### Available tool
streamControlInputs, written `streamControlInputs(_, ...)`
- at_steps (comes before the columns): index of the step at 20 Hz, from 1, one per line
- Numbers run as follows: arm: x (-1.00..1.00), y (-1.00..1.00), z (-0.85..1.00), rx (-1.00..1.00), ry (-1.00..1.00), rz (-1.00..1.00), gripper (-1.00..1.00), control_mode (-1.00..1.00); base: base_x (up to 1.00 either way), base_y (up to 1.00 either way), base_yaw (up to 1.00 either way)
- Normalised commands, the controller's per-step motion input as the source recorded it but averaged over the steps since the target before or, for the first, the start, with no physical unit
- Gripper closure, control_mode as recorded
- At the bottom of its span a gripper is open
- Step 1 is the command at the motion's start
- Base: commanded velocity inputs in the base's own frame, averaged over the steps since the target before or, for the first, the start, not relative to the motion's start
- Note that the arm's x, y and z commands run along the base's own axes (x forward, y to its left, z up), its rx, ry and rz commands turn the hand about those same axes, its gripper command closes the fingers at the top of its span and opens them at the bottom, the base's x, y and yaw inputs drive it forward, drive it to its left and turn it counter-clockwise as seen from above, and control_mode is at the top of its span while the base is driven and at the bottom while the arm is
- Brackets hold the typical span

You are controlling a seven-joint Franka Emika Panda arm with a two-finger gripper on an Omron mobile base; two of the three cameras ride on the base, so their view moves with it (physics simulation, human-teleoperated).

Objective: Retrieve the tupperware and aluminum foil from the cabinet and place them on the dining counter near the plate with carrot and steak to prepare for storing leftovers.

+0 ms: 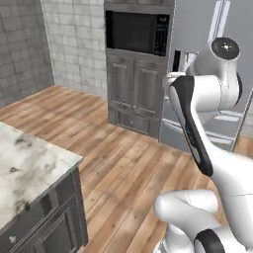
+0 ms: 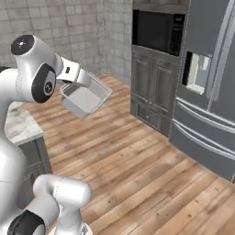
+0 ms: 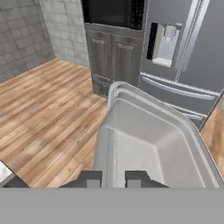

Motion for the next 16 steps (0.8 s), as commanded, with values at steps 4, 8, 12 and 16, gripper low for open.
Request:
streamControlInputs(4,0.00,0.00,0.00,0.00,0.00,0.00,1.00,1.00,0.00,0.00,1.00)
streamControlInputs(8,0.00,0.00,0.00,0.00,0.00,0.00,1.00,1.00,0.00,-0.02,1.00)
streamControlInputs(12,0.00,0.00,0.00,0.00,0.00,0.00,1.00,1.00,0.00,-0.49,0.82)
streamControlInputs(16,0.00,0.00,0.00,0.00,0.00,0.00,1.00,1.00,0.01,-0.96,0.58)
